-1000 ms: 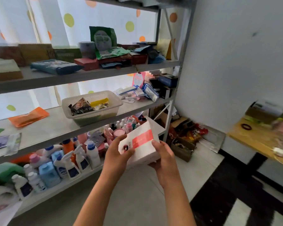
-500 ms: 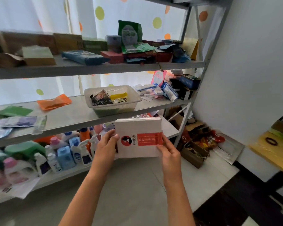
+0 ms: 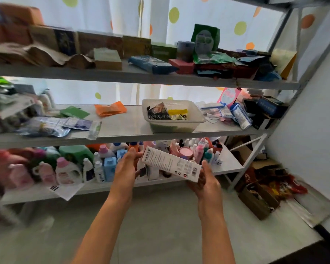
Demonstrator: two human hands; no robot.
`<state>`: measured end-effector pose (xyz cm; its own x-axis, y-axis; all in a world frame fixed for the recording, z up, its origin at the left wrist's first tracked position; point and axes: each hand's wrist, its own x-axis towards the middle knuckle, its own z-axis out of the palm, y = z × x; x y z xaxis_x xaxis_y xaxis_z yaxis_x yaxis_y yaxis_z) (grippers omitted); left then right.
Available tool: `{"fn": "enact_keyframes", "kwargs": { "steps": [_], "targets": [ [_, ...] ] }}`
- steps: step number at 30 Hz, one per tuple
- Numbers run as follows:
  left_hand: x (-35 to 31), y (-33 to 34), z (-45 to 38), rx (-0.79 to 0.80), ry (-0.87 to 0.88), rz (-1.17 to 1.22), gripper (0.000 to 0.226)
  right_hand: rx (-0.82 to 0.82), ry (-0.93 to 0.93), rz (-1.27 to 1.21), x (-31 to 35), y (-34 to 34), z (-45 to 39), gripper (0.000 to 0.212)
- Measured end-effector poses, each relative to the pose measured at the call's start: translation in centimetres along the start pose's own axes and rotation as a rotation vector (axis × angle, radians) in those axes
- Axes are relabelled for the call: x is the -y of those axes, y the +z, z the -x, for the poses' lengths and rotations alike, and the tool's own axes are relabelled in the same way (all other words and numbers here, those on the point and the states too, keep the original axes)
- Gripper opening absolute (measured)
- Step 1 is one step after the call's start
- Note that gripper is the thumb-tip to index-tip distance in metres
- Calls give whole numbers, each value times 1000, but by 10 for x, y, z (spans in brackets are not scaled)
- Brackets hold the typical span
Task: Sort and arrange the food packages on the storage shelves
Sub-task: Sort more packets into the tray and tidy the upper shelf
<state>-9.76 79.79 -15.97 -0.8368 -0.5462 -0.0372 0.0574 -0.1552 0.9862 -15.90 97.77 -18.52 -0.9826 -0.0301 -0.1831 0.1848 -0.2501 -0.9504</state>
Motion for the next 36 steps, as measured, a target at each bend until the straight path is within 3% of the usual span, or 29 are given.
{"fn": "enact_keyframes", "kwargs": {
  "steps": [3, 7, 14, 22, 29, 36],
  "targets": [
    [3, -12, -1, -15, -25, -17, 44, 68, 7, -31, -3, 9, -2, 30],
    [6, -22, -11, -44, -73, 11, 27, 99, 18, -108, -5, 18, -7, 26],
    [18, -28, -36, -15, -142, -35, 14, -1, -44, 63, -24, 33, -19, 35],
    [16, -46, -88, -5, -157, -17, 26, -80, -61, 66, -37, 82, -42, 19],
    [-32, -62, -157, -12, 46, -52, 27, -100, -64, 62, -26, 158, -83, 21],
    [-108, -83, -240, 103, 245, -224, 34, -180, -181, 108, 16, 245, -140, 45]
  ]
}}
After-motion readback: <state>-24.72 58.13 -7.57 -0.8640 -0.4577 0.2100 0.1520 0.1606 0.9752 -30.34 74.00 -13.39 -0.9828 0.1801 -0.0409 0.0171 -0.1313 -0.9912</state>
